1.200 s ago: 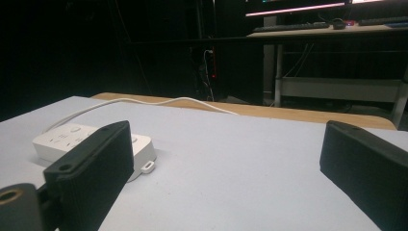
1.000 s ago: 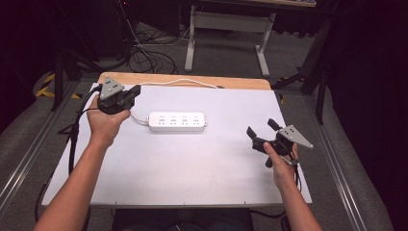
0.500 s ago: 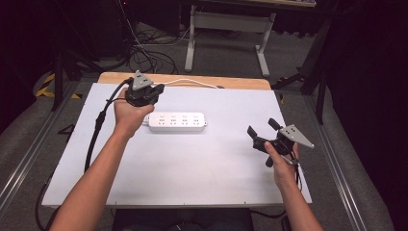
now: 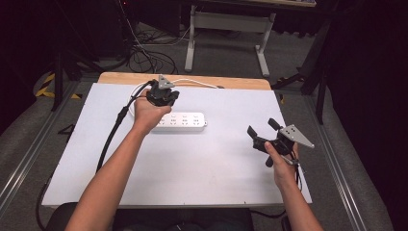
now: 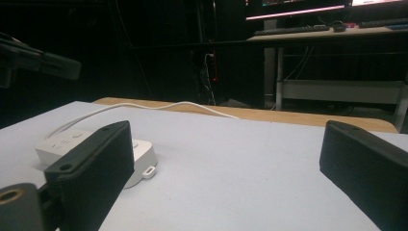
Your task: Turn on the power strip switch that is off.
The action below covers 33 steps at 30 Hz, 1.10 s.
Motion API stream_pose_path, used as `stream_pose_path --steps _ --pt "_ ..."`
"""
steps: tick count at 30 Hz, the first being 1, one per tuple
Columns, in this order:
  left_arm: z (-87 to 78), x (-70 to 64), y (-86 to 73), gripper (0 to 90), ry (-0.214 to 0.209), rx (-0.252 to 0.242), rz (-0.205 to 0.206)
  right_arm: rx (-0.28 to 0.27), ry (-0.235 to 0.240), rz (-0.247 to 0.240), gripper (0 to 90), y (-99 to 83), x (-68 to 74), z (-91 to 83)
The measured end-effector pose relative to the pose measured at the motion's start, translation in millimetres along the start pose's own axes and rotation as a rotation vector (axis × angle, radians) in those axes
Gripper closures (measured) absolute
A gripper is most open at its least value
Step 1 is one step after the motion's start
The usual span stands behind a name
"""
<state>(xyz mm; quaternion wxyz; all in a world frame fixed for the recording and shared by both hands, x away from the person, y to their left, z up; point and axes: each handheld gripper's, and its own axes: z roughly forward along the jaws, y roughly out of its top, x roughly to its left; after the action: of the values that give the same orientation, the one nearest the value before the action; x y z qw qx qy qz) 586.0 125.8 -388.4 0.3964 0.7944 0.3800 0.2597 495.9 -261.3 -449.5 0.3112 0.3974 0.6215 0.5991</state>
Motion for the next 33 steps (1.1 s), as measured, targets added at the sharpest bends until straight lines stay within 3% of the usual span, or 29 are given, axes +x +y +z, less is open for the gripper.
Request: stream_pose_path --steps 5,10,18,24,29,33 --pt "16.4 -5.9 -1.2 90.0 -0.023 0.063 0.012 0.000 0.001 -0.001 5.3 0.0 -0.2 0.4" --pt "44.5 -12.7 -5.2 90.0 -0.029 0.176 0.026 0.001 0.002 -0.001 5.3 0.1 0.0 0.5" --pt "64.9 -19.5 -14.7 89.9 -0.034 0.278 0.031 0.000 -0.004 -0.001 5.3 0.3 -1.0 -0.8" --pt "68.8 -18.5 -18.1 89.9 -0.032 0.302 0.008 0.000 -0.008 0.006 5.3 0.3 -1.3 -1.2" --pt "68.6 -13.8 -22.4 90.0 -0.053 0.270 -0.048 0.000 -0.015 0.008 5.4 0.5 -1.7 -1.9" --pt "68.5 -13.8 -24.5 90.0 -0.052 0.258 -0.058 -0.002 -0.015 0.010 5.3 0.7 -1.5 -2.1"
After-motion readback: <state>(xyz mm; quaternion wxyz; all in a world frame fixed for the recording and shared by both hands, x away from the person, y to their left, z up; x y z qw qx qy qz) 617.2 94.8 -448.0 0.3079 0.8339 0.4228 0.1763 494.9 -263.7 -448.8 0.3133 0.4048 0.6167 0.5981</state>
